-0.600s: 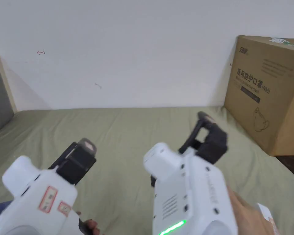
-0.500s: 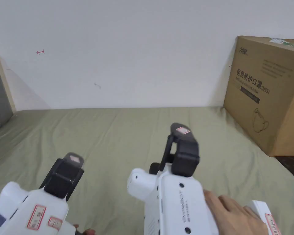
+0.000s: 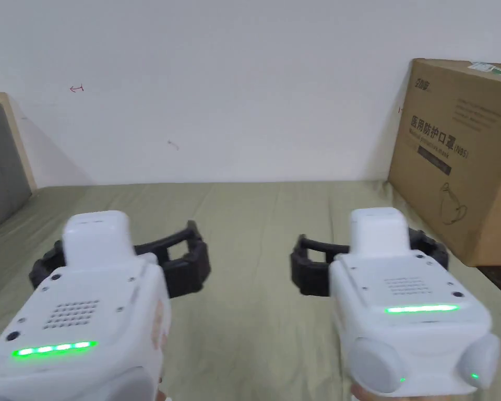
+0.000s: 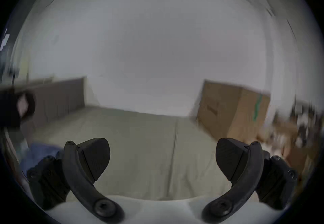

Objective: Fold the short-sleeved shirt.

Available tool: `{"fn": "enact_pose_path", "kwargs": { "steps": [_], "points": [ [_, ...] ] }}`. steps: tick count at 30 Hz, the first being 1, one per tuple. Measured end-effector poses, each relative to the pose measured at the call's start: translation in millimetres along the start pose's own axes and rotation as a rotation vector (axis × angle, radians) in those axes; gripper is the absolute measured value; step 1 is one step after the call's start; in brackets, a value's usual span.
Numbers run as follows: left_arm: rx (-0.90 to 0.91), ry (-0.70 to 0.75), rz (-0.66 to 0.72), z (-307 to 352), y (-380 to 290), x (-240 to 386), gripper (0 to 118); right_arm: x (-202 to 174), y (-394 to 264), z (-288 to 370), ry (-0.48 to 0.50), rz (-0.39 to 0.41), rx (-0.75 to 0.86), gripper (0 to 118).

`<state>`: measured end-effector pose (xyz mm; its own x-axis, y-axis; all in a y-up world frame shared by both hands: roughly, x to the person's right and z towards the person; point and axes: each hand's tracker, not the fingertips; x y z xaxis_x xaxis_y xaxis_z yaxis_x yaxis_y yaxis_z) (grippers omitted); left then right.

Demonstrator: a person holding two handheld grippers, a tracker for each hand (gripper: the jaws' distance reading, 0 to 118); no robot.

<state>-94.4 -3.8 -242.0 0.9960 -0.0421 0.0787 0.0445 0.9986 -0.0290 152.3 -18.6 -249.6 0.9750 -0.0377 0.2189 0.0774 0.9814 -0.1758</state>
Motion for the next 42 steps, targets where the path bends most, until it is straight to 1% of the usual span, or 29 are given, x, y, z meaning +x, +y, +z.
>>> {"fn": "enact_pose_path", "kwargs": {
  "steps": [1,2,3,4,6,8,11,12,13,14,15,17,18,19,20,22,23,24,25,27,30,32,33,35,37,38,42],
  "points": [
    [-0.009,0.016,-0.091,0.6,-2.7,7.8,118,10.5,-9.7,0.1,-0.019,-0.021,0.021,118],
    [0.005,0.03,-0.129,2.2,-6.6,13.8,118,16.4,-19.8,1.5,-0.042,-0.029,0.044,118],
    [0.019,0.031,-0.148,3.3,-9.9,18.0,118,16.7,-27.7,5.1,-0.068,-0.013,0.048,118],
    [0.022,0.03,-0.152,3.8,-12.5,20.7,118,18.1,-31.9,7.2,-0.069,-0.015,0.043,118],
    [0.002,0.018,-0.082,2.8,-15.0,18.3,118,19.6,-32.0,9.5,-0.056,-0.031,0.044,118],
    [-0.059,0.013,-0.014,0.0,-13.2,17.0,118,11.3,-27.4,13.4,-0.064,-0.026,0.063,118],
    [-0.118,0.03,-0.063,-3.8,-9.5,15.0,118,5.3,-20.9,18.0,-0.079,0.011,0.135,118],
    [-0.101,0.02,-0.068,-2.9,-11.1,14.1,116,4.6,-19.6,19.5,-0.066,0.034,0.144,118],
    [-0.057,0.02,-0.072,-1.8,-12.8,11.8,109,1.8,-18.6,21.1,-0.084,0.057,0.15,118],
    [-0.053,0.028,-0.076,-2.2,-13.6,11.6,102,0.2,-18.2,21.9,-0.095,0.099,0.133,118],
    [-0.063,0.034,-0.087,-3.2,-12.9,12.1,95,-1.9,-17.3,20.8,-0.091,0.104,0.126,118],
    [-0.064,0.037,-0.081,-3.8,-15.6,11.2,66,-6.1,-18.7,21.5,-0.144,0.119,0.108,117],
    [-0.064,0.033,-0.08,-4.0,-17.0,10.8,45,-4.3,-20.6,22.3,-0.142,0.116,0.115,116],
    [-0.066,0.041,-0.074,-5.4,-18.7,11.7,17,-5.2,-20.7,22.7,-0.126,0.108,0.121,106],
    [-0.068,0.047,-0.071,-6.7,-20.9,12.0,7,-5.9,-20.7,23.8,-0.118,0.104,0.124,85],
    [-0.074,0.044,-0.068,-6.7,-23.0,10.7,6,-6.9,-20.6,22.3,-0.129,0.103,0.124,12],
    [-0.083,0.032,-0.066,-8.0,-23.9,10.0,3,-5.1,-21.3,19.5,-0.148,0.1,0.122,12],
    [-0.087,0.019,-0.058,-8.9,-24.6,9.0,2,-3.8,-20.9,19.4,-0.142,0.094,0.127,11],
    [-0.089,0.016,-0.044,-9.0,-25.6,8.3,0,-2.6,-18.5,18.0,-0.143,0.09,0.115,8],
    [-0.104,0.024,-0.038,-11.9,-25.9,8.3,0,-1.9,-17.7,15.7,-0.145,0.084,0.107,4],
    [-0.113,0.0,-0.019,-13.6,-23.9,7.3,0,-3.3,-15.0,14.2,-0.148,0.095,0.104,2],
    [-0.107,0.006,-0.023,-13.4,-23.4,7.8,0,-3.8,-12.9,12.5,-0.11,0.091,0.091,1],
    [-0.107,0.01,-0.027,-13.6,-21.9,7.6,0,-6.2,-12.4,11.4,-0.109,0.088,0.09,1],
    [-0.101,0.017,-0.028,-11.4,-19.1,0.9,0,-12.1,-10.5,10.5,-0.036,0.077,0.08,1],
    [-0.093,0.043,-0.025,-6.3,-16.0,-9.6,0,-24.7,-8.3,9.9,-0.004,0.092,0.082,1],
    [-0.086,0.065,-0.022,-2.8,-14.9,-17.3,0,-32.7,-6.9,10.2,0.047,0.097,0.09,1],
    [-0.092,0.187,0.001,13.5,-10.5,-57.0,0,-71.2,-1.6,9.1,0.228,0.06,0.095,1]
  ]
}}
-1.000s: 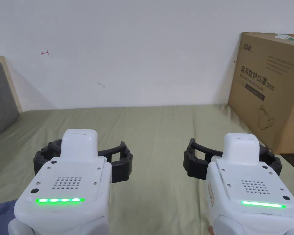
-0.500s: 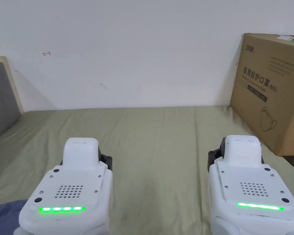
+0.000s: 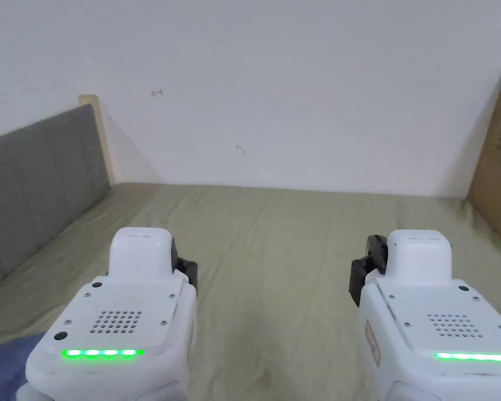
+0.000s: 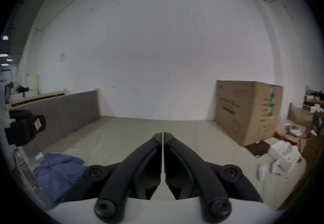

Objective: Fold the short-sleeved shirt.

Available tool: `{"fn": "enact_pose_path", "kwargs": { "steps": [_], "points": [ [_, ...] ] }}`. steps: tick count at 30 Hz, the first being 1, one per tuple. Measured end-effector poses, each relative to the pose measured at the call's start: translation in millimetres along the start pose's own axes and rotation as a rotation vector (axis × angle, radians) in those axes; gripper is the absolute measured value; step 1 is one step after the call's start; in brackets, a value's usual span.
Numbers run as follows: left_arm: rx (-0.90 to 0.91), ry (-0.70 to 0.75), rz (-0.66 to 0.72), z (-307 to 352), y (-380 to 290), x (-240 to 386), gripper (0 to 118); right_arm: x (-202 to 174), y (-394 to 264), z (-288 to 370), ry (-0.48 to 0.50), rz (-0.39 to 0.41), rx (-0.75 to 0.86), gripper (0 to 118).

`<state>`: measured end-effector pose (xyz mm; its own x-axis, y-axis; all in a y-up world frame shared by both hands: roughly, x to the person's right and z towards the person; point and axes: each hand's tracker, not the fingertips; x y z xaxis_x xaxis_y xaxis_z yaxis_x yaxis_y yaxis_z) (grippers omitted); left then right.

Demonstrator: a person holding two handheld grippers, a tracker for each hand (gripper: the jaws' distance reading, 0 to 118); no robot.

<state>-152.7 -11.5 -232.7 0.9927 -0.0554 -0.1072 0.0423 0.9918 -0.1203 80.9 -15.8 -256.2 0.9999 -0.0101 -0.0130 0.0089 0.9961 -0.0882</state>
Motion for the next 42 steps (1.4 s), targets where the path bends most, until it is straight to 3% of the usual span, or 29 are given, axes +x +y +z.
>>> {"fn": "enact_pose_path", "kwargs": {
  "steps": [8,12,19,26,29,31,34,36,38,39,42],
  "points": [
    [-0.03,0.292,0.045,34.3,-5.9,-95.5,0,-94.8,-3.2,-18.9,0.309,-0.008,-0.032,1],
    [-0.062,0.382,0.059,46.5,-13.3,-125.3,0,-127.9,-10.9,-22.5,0.388,0.005,-0.055,1],
    [-0.236,0.359,0.072,18.3,-37.4,-146.1,0,-147.7,-24.0,-29.8,0.429,0.009,-0.107,1],
    [-0.69,0.218,0.098,-102.1,-133.3,-162.4,0,-142.6,-44.2,-48.0,0.408,0.004,-0.189,1],
    [-0.819,0.23,0.081,-146.7,-180.4,-167.4,1,-141.4,-55.0,-57.4,0.393,0.019,-0.22,1],
    [-0.861,0.216,0.156,-158.4,-192.7,-168.4,18,-139.6,-60.9,-64.1,0.39,0.023,-0.24,1],
    [-0.909,0.157,0.222,-181.8,-209.1,-173.5,53,-137.1,-67.9,-73.2,0.377,0.027,-0.26,1],
    [-0.939,0.167,0.14,-189.4,-212.6,-170.0,68,-136.1,-71.5,-79.2,0.366,0.032,-0.274,1],
    [-0.957,0.196,0.028,-199.5,-217.3,-163.7,100,-134.7,-75.3,-84.4,0.358,0.028,-0.29,1],
    [-0.96,0.207,0.014,-202.0,-219.6,-162.2,109,-134.1,-77.1,-86.3,0.356,0.026,-0.298,1],
    [-0.966,0.179,0.059,-207.3,-227.2,-162.9,113,-132.5,-84.2,-90.9,0.346,0.03,-0.323,1]
  ]
}}
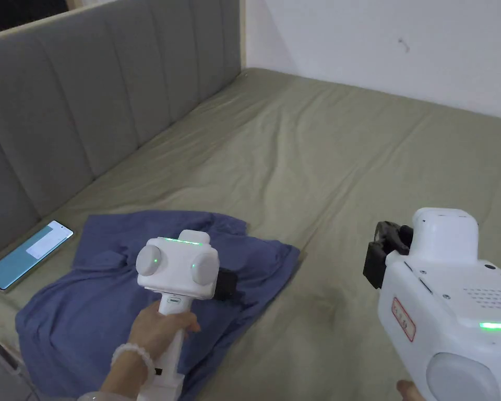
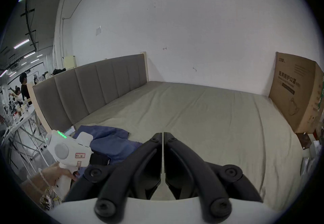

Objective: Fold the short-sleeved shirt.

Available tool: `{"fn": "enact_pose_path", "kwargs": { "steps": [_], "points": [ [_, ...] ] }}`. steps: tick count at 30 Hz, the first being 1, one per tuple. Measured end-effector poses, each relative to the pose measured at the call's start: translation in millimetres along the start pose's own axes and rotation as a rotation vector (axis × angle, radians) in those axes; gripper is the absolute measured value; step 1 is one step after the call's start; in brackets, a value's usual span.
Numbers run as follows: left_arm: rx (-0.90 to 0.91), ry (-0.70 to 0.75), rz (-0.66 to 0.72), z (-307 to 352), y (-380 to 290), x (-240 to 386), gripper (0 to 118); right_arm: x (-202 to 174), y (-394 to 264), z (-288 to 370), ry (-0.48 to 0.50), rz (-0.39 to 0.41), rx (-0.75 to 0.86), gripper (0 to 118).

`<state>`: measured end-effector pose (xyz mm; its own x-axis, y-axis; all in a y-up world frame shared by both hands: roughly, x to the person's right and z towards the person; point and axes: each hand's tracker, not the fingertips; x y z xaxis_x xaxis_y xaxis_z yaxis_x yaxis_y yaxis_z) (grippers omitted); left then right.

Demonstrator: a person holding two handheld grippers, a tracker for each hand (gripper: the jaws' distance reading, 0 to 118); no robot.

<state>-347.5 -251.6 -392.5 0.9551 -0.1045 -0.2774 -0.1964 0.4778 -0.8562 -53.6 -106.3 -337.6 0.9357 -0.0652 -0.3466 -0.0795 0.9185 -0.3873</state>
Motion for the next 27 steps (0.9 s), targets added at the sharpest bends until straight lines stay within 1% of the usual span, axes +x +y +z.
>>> {"fn": "enact_pose_path", "kwargs": {
  "steps": [1,3,4,5,6,9,10,11,12,13,14,18,20,23,25,27],
  "points": [
    [-0.034,-0.026,0.027,-20.5,0.4,-6.2,113,1.4,-1.8,-1.7,-0.001,-0.004,-0.008,1],
    [-0.109,-0.042,0.094,-35.1,0.1,-10.5,112,4.3,-3.6,-3.9,0.002,-0.012,-0.024,1],
    [-0.087,-0.053,0.126,-34.2,0.4,-13.4,109,5.4,-4.2,-4.5,0.003,-0.015,-0.028,1],
    [-0.085,-0.039,0.112,-1.0,-3.4,-3.3,102,5.7,-4.4,-4.4,0.002,-0.015,-0.031,1],
    [-0.089,-0.036,0.106,3.5,-2.0,-0.6,94,5.7,-4.5,-4.4,0.001,-0.012,-0.032,1],
    [-0.048,-0.011,0.111,11.6,-0.3,-6.7,39,6.6,-4.4,-5.2,-0.001,-0.01,-0.036,1],
    [-0.034,0.016,0.11,13.8,-0.3,-8.8,14,7.0,-4.5,-5.4,0.002,-0.015,-0.037,1],
    [-0.042,0.032,0.1,15.5,-1.2,-11.9,7,7.0,-4.4,-5.2,0.003,-0.02,-0.039,1],
    [-0.037,0.032,0.115,16.9,-2.6,-16.8,7,7.1,-4.5,-5.2,0.003,-0.024,-0.041,1],
    [-0.037,-0.012,0.153,3.1,-3.5,-27.3,7,7.5,-5.2,-5.1,0.004,-0.027,-0.044,1],
    [-0.04,-0.063,0.165,3.1,-4.2,-32.7,7,8.0,-6.0,-4.6,0.005,-0.028,-0.045,1],
    [-0.003,-0.08,0.136,12.3,0.1,-39.4,7,13.7,-10.0,-6.1,-0.008,-0.041,-0.059,1],
    [0.026,-0.114,0.132,21.2,4.6,-40.9,7,19.1,-10.5,-4.8,-0.015,-0.066,-0.065,1],
    [0.064,-0.163,0.178,48.7,14.5,-43.0,7,28.3,-8.8,2.7,-0.03,-0.073,-0.055,1],
    [0.097,-0.171,0.165,58.9,20.4,-42.7,7,36.2,-6.3,8.2,-0.051,-0.074,-0.042,1],
    [0.15,-0.176,0.109,73.7,29.9,-34.2,7,46.8,-2.7,13.9,-0.066,-0.093,-0.031,1]
  ]
}}
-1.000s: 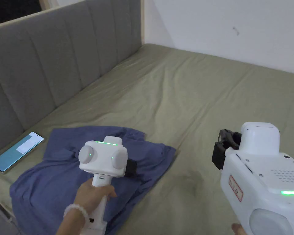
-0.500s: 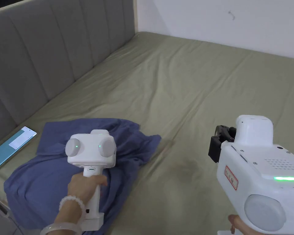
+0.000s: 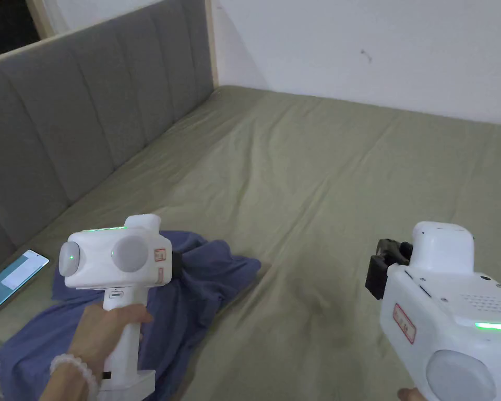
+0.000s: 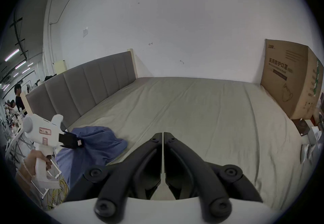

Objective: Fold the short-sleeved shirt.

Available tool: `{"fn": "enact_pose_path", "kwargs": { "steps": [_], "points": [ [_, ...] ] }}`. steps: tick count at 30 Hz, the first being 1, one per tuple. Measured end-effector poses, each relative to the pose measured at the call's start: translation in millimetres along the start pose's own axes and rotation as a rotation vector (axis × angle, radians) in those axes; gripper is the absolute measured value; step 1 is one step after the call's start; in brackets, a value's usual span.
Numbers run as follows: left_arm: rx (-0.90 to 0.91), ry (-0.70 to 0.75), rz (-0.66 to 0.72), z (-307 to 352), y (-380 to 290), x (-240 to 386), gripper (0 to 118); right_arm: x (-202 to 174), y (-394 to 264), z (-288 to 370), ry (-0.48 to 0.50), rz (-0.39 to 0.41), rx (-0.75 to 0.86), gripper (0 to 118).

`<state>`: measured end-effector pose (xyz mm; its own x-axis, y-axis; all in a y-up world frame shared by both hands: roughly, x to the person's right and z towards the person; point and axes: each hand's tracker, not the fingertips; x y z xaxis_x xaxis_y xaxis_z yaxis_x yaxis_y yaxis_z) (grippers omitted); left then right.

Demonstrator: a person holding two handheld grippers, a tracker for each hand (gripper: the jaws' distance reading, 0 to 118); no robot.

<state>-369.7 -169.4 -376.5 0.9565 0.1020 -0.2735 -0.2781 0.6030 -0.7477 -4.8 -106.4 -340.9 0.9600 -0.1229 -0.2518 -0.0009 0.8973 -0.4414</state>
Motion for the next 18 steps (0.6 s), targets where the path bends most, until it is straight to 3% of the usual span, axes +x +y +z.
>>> {"fn": "enact_pose_path", "kwargs": {
  "steps": [4,7,9,14,18],
  "points": [
    [0.042,-0.043,-0.123,28.4,23.9,58.3,7,27.4,11.2,18.4,-0.039,-0.081,0.045,1],
    [0.078,-0.197,-0.191,50.9,33.1,121.2,7,52.4,20.7,39.6,-0.103,-0.075,0.101,1],
    [0.101,-0.284,-0.259,65.0,35.5,168.4,7,73.5,29.8,56.0,-0.162,-0.048,0.121,1],
    [0.127,-0.547,-0.372,108.2,19.6,302.3,6,138.5,49.4,118.0,-0.325,-0.121,0.252,1],
    [0.089,-0.724,-0.444,130.0,-8.1,387.6,6,180.7,54.4,166.6,-0.483,-0.104,0.3,1]
  ]
}}
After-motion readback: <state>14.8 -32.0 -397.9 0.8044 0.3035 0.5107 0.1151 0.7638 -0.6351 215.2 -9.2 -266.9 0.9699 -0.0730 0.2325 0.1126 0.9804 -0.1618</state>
